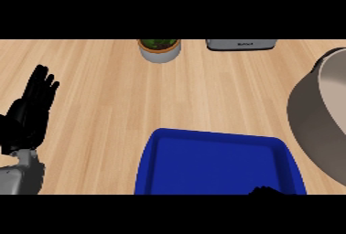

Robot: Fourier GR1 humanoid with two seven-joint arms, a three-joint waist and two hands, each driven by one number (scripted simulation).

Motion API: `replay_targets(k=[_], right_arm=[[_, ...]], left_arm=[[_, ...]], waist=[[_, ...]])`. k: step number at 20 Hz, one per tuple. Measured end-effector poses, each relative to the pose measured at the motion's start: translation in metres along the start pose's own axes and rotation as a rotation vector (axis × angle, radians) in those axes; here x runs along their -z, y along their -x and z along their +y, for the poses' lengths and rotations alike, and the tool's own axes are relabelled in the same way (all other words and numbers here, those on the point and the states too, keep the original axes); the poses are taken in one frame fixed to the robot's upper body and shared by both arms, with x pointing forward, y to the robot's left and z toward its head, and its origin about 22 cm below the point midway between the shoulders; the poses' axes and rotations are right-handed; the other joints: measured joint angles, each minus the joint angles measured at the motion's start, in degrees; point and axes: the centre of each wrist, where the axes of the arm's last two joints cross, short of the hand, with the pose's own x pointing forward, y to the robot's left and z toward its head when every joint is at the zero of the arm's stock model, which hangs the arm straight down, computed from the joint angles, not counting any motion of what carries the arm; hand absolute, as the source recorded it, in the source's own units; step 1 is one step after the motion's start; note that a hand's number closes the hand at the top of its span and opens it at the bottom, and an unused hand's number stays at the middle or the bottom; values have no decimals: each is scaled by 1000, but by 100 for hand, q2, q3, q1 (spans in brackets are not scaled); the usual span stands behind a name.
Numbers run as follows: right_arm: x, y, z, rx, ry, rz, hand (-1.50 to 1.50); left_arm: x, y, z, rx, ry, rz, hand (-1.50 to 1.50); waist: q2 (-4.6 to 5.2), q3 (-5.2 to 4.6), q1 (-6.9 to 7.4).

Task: Pick the cupcake from the tray and place it in the pot

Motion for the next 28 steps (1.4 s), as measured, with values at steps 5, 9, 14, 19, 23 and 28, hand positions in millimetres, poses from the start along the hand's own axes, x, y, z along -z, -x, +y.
replay_targets(k=[5,9,14,19,23,28], right_arm=[[0,11,-24,-20,238,54,150],[1,25,-39,-68,369,97,150],[7,42,-62,-140,470,165,150],[17,59,-81,-107,521,206,150],[23,77,-105,39,538,214,150],[38,131,-131,147,579,225,150]], left_arm=[[0,1,5,7,1,0,0],[4,-2,2,4,2,-9,0],[1,-4,-2,0,12,-11,0],[-2,-1,-2,1,11,-7,0],[1,-2,-4,-2,17,-11,0],[7,-5,-8,2,29,-13,0]], waist=[[10,1,12],[23,2,35],[29,5,81],[32,8,120],[41,9,127],[52,8,163]])
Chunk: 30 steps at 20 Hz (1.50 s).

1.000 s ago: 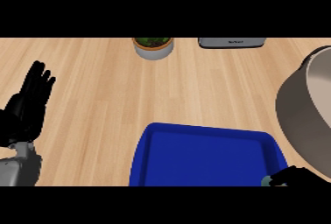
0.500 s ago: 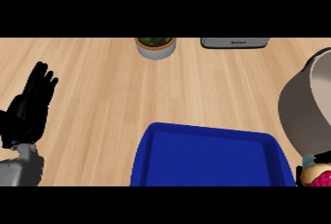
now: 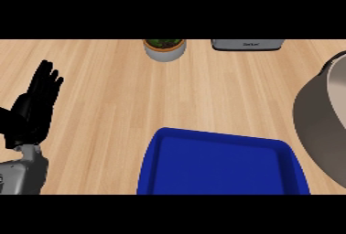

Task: Pick the cupcake from the tray and place it in the pot

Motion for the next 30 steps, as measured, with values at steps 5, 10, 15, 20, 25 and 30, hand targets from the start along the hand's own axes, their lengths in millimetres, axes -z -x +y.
replay_targets(k=[5,10,15,20,25,30], right_arm=[[27,35,-17,-265,84,-1,150],[58,75,-6,-365,102,15,150],[79,103,0,-378,55,31,150],[84,120,6,-313,-32,120,-150],[85,129,7,-182,-129,125,-150],[88,131,3,39,-103,92,-150]], left_arm=[[1,-2,-11,-5,10,-5,0],[4,-8,-9,-5,11,-9,0],[3,-5,-11,-3,14,-6,0],[3,-3,-15,-4,30,-15,0],[3,-5,-13,-5,31,-15,0],[2,-3,-15,-8,27,-7,0]], waist=[[18,-9,78],[7,-23,115],[-35,-136,111],[-56,-230,141],[-80,-283,135],[-104,-265,67]])
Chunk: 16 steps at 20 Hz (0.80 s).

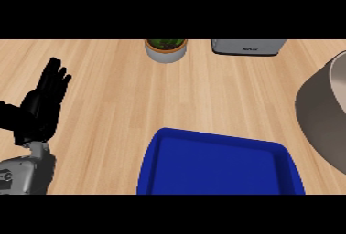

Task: Pick the cupcake from the tray and place it in the pot

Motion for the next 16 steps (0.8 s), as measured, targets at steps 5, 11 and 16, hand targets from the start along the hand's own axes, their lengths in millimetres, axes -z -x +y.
replay_targets(k=[5,11,16], right_arm=[[2,8,-20,213,65,-19,-150],[-3,29,-62,346,104,-8,-150],[-21,56,-104,403,95,10,-150]], left_arm=[[-2,3,2,2,-12,3,0],[-5,3,6,5,-18,5,0],[-1,5,10,2,-25,5,0]], waist=[[9,28,-36],[39,52,-18],[84,122,-40]])
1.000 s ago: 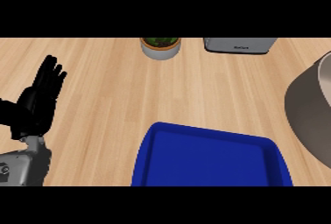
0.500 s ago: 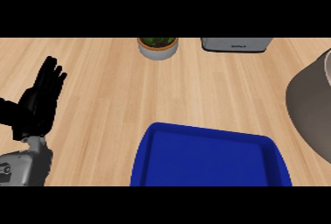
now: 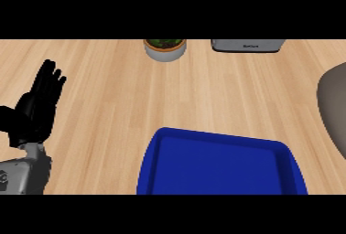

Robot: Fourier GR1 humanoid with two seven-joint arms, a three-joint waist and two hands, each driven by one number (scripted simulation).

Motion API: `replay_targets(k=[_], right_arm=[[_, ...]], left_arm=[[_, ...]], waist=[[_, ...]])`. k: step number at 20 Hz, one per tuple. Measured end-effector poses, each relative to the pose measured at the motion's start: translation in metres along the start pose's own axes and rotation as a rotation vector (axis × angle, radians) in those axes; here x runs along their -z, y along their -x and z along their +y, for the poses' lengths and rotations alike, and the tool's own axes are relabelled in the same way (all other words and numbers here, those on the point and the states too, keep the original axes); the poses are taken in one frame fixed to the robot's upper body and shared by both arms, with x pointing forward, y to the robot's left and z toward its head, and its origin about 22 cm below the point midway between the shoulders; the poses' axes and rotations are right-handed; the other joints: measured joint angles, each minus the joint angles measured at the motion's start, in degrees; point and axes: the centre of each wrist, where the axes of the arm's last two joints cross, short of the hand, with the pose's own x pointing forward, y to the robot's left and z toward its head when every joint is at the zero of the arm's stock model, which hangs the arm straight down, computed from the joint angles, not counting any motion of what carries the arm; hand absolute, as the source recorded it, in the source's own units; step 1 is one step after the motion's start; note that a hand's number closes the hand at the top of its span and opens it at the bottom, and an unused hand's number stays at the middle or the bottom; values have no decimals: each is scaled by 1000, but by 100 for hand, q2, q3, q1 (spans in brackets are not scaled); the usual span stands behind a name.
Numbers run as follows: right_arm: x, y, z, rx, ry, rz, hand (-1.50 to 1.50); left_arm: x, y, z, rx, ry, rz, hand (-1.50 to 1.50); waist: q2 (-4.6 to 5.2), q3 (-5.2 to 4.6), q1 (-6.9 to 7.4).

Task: Pick the cupcake from the tray and place it in the pot

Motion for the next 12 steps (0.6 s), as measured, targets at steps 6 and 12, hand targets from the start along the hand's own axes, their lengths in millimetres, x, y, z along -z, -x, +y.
replay_targets(k=[6,12], right_arm=[[-26,15,-46,24,-3,23,-150],[-38,20,-66,-12,24,67,-150]], left_arm=[[-5,-2,-1,3,6,-1,0],[2,-3,-5,-4,8,-6,0]], waist=[[32,108,49],[53,153,60]])
